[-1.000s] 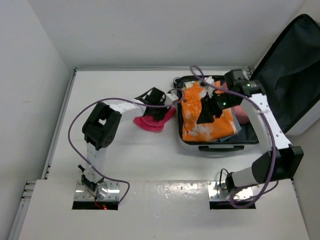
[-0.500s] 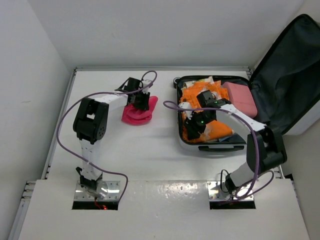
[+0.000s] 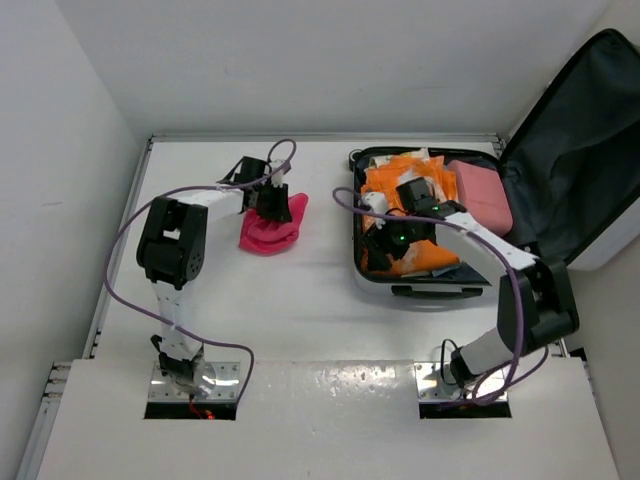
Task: Pack the luggage
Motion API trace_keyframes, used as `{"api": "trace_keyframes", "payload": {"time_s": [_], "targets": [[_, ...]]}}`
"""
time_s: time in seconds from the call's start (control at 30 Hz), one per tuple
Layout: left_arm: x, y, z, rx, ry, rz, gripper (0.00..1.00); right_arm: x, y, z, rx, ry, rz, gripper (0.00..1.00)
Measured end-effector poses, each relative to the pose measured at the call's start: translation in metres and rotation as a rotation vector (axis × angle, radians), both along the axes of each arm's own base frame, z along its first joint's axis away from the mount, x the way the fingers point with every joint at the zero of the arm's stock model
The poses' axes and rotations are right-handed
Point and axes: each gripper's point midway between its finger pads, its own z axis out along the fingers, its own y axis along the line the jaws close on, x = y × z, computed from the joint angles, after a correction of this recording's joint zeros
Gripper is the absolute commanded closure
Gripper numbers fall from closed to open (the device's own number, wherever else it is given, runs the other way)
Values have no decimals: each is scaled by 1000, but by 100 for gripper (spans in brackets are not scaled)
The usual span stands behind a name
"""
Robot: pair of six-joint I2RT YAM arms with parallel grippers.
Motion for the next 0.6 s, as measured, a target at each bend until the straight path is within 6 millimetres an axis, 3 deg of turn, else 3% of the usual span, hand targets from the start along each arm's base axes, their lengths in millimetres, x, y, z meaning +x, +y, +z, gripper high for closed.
{"api": "trace_keyframes", "payload": {"time_s": [0.07,0.1,0.2,0.27,0.33,0.43,0.53,0.6], "targets": [[-1,0,2,-24,12,8,100,11,-2,31,74,-23,-64,31],[-2,-1,4,-40,20,9,100,25,-5,52,112,-64,-106,29],[-1,-9,17,-109,37,14,100,76,-18,137,233,-257,-225,28],[5,-21,35,-169,32,10,100,94,-35,190,297,-378,-300,28],[15,-37,62,-233,1,2,100,100,-57,230,342,-468,-384,27],[33,-70,118,-330,-102,-36,100,97,-96,262,359,-569,-532,26],[38,-114,181,-424,-215,-99,100,92,-136,268,329,-624,-698,23],[31,-148,219,-483,-278,-154,100,90,-160,270,292,-658,-804,21]]}}
